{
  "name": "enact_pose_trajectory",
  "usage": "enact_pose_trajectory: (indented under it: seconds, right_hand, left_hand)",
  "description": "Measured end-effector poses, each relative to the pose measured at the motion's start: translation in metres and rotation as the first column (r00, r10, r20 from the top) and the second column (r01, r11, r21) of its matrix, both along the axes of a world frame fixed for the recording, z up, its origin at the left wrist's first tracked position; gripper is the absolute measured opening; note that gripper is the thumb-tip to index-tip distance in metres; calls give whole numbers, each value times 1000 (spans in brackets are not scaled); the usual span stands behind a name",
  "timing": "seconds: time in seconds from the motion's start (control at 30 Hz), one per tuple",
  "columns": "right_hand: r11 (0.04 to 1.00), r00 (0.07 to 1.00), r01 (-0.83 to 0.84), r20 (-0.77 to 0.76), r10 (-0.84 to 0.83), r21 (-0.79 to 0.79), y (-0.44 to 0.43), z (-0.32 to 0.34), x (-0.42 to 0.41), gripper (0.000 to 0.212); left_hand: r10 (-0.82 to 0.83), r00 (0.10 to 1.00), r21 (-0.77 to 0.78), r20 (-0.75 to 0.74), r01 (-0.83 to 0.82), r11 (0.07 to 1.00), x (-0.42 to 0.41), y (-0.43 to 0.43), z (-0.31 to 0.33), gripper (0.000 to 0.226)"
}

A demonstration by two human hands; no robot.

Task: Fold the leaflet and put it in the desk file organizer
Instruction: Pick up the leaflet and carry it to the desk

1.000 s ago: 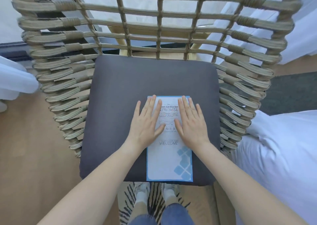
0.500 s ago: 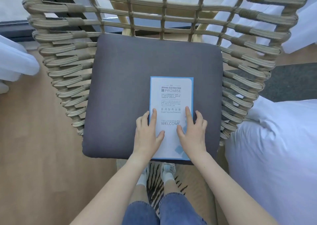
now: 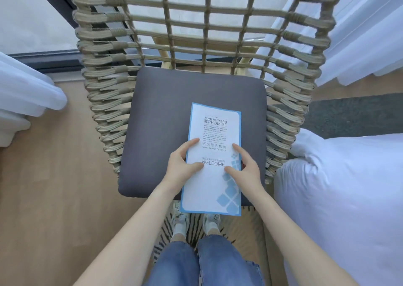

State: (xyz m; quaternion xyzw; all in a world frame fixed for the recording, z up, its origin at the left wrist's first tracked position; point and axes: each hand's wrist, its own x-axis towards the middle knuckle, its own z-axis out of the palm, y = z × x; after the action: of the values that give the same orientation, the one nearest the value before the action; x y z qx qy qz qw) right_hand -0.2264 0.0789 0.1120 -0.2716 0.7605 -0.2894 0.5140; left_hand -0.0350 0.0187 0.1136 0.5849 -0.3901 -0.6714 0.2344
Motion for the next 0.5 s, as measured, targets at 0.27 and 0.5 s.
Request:
enact_pose_trajectory:
  seconds: [0.27, 0.5]
  right_hand:
    - [981, 999, -21, 23, 26, -192, 9, 156, 0, 68]
    - [930, 1000, -9, 15, 15, -366, 8, 280, -3, 71]
  left_hand:
    - [20, 992, -49, -126, -26, 998, 14, 5, 150, 65]
    - [24, 980, -161, -195, -56, 985, 11, 3, 274, 66]
